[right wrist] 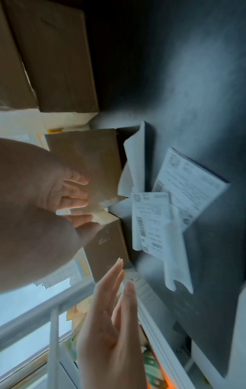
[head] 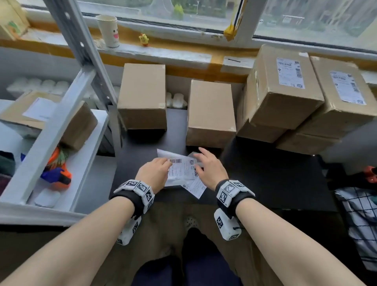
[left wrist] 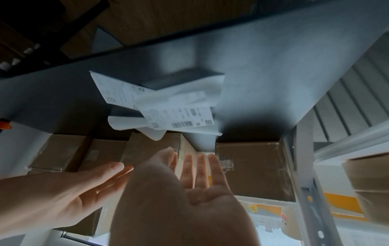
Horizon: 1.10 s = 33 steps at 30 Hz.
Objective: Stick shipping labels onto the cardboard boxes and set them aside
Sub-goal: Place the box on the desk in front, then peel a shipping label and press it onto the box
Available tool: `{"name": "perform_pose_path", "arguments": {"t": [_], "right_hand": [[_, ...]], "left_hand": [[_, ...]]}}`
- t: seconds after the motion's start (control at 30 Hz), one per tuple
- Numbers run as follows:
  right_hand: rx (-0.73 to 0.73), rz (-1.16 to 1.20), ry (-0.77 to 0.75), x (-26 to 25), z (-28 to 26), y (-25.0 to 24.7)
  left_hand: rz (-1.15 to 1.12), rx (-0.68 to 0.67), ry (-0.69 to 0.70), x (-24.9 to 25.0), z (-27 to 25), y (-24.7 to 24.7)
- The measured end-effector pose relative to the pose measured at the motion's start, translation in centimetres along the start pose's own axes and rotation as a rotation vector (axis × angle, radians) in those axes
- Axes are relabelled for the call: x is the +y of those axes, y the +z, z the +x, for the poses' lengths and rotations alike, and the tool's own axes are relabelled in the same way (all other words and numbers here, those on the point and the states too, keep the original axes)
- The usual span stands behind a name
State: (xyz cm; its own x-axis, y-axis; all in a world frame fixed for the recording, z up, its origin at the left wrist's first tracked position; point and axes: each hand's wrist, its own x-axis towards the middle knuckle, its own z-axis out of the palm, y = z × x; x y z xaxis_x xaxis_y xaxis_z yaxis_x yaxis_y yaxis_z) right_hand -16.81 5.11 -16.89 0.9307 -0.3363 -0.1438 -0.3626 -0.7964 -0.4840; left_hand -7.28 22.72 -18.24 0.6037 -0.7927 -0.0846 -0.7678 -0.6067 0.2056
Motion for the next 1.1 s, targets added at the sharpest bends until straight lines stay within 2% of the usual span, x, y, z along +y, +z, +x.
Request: {"name": "perform_pose_path", "arguments": {"t": [0.17,0.3,0.4,0.57,0.7,0.8,0.87,0.97,1.1], "right_hand": [[-0.130,-0.004,0.003,-0.3,-1.1,4.3],[-0.147,-0.019,0.024,-0.1,-0.5,6.4],[-0.133,-0.030,0.063,0.3,0.3,7.2],[0.055,0.003,0.297,0.9,1.5,8.2],[0.073,0.142,0.455,0.9,2.5,8.4],[0.077,0.269,0.560,0.9,3.0,8.3],[0.106,0.318,0.577,0.9,3.2,8.0],[0.143,0.341,0.525,0.9,3.6,7.2],[0.204,0.531,0.451,1.0,4.1,5.7]], "left_hand": [[0.009,-0.015,0.002,-1.2,-2.4,2.7],[-0.100,-0.082,-0.053,-1.6,-2.8,4.0],[-0.113,-0.190,-0.097,-2.1,-2.5,5.1],[-0.133,-0.201,-0.122,-2.6,-2.5,6.6],[-0.195,-0.110,-0.079,-3.1,-2.9,7.0],[-0.202,-0.159,-0.094,-3.4,-3.1,7.0],[-0.165,-0.191,-0.111,-3.6,-3.1,6.9],[-0.114,-0.205,-0.128,-4.0,-3.2,6.6],[-0.028,-0.238,-0.172,-4.9,-2.9,6.2]]}}
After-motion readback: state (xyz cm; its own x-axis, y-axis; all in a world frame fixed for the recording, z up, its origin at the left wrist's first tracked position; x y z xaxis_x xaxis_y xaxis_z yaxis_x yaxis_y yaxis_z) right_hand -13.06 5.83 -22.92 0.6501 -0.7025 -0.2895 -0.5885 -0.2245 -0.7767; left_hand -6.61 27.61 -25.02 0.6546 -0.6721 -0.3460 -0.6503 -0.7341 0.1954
